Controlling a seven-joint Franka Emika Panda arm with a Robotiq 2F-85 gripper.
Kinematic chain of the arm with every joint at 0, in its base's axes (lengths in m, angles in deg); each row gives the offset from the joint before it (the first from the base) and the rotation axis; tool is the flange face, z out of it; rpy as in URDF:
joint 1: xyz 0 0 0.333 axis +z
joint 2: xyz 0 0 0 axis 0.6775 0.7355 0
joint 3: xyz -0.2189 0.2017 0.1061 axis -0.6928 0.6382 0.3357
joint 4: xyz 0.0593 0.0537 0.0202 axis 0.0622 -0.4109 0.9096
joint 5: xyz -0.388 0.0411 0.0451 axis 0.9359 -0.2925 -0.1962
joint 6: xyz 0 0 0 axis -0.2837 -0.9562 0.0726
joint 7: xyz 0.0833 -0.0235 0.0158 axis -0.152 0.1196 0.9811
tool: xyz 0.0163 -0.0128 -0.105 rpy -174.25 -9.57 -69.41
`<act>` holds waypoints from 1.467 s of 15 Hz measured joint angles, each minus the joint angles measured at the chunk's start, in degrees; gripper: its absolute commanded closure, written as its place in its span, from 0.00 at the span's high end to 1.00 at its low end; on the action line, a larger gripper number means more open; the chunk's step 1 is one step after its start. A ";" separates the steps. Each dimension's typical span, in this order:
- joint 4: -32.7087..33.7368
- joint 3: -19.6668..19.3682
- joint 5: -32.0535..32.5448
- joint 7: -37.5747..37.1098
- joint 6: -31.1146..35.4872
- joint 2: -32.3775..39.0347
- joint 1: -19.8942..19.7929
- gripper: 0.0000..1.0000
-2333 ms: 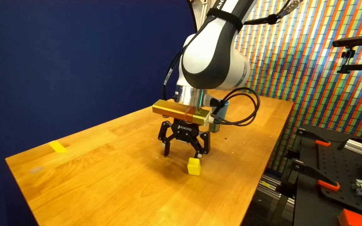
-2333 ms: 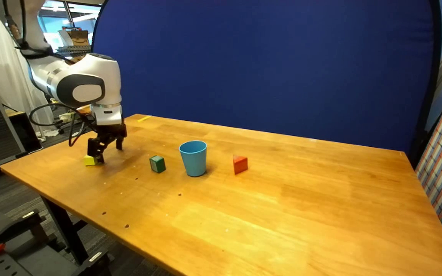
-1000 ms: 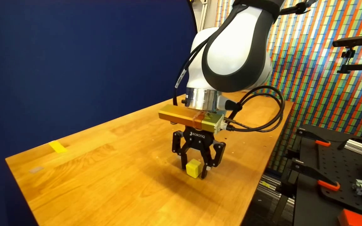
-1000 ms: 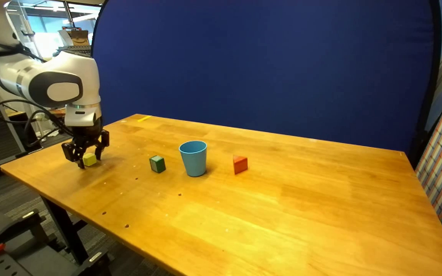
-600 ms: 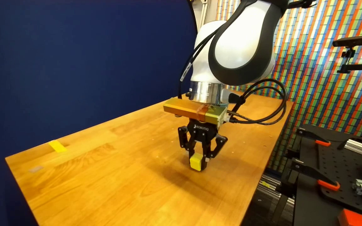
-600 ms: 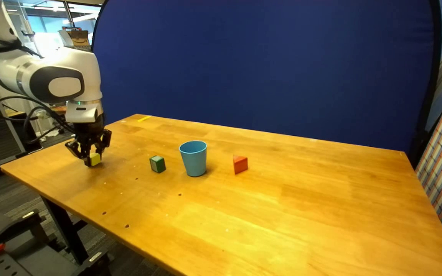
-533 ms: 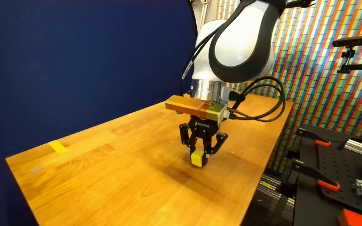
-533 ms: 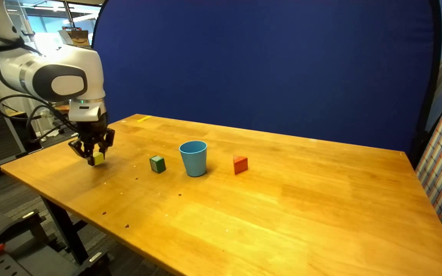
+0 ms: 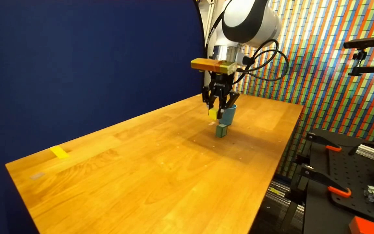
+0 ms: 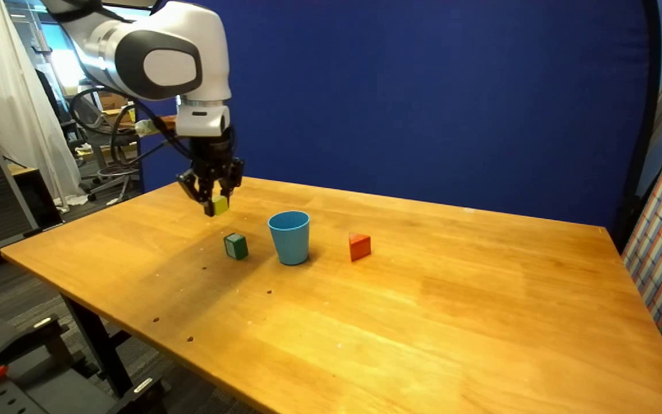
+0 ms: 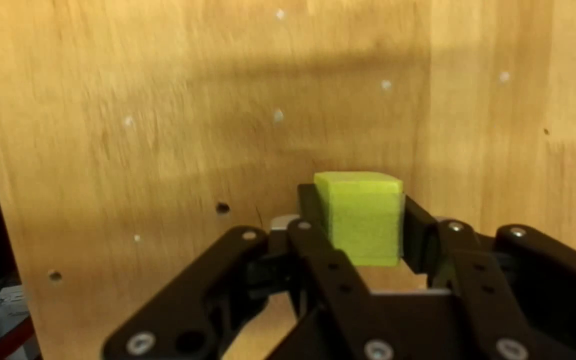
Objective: Pick up the yellow object and put it in the cup
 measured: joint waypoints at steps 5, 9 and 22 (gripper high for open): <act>0.52 -2.62 -0.19 4.96 -3.44 -4.31 -7.43 0.13; 0.18 -3.30 -0.42 6.24 -3.71 -4.51 -10.00 0.13; 4.68 -4.39 -2.52 10.26 -6.54 -2.49 -12.47 0.92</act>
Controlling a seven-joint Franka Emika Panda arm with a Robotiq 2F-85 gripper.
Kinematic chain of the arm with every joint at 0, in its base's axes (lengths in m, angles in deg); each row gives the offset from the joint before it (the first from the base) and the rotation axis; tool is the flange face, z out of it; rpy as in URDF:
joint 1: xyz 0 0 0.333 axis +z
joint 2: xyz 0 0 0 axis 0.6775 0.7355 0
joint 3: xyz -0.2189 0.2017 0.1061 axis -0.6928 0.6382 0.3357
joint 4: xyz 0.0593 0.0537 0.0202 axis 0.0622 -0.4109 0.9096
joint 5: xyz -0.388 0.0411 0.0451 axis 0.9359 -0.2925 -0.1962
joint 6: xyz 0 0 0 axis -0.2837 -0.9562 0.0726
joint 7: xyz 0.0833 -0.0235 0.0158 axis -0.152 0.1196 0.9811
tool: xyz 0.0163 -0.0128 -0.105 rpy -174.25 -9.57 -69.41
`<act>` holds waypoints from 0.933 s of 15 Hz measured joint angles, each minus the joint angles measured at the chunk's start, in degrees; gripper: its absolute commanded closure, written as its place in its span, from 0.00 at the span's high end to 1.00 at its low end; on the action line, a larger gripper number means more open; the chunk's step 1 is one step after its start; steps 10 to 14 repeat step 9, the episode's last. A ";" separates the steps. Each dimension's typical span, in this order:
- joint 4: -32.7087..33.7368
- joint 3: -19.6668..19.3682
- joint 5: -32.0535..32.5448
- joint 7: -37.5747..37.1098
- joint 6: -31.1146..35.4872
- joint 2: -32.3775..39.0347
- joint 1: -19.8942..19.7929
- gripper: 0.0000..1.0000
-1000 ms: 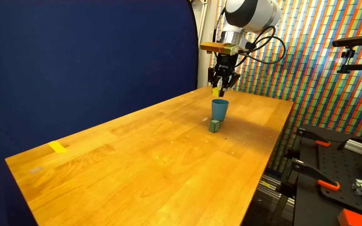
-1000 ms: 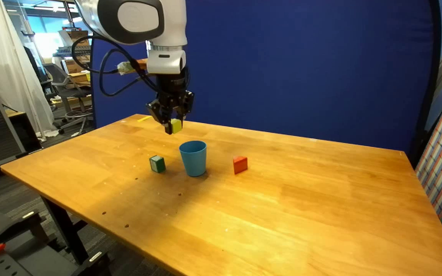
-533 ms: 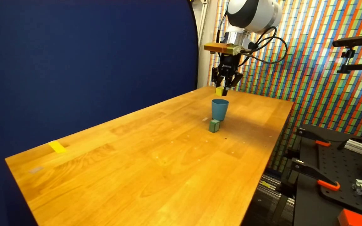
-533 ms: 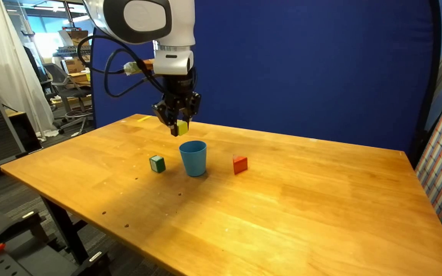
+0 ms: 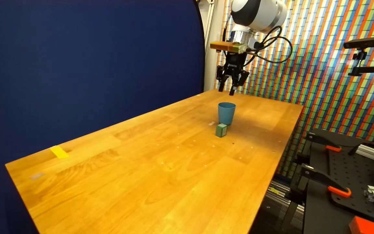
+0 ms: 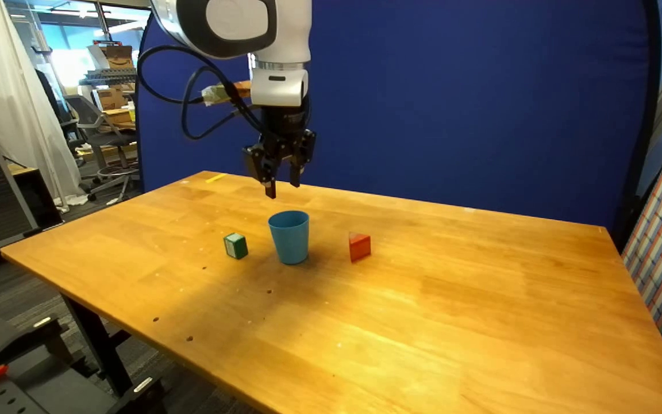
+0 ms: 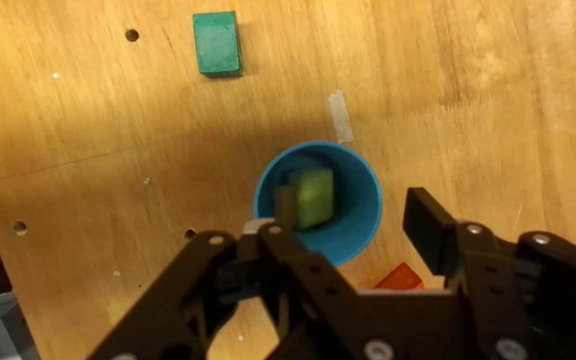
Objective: Pick up the yellow object and put it in the cup
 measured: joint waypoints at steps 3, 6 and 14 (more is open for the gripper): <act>0.00 0.00 -2.66 3.14 -0.02 0.63 -0.58 1.00; -0.19 0.59 -6.66 9.55 -0.46 0.71 -0.70 1.00; -0.28 2.24 -10.55 16.59 -1.16 0.70 -0.70 1.00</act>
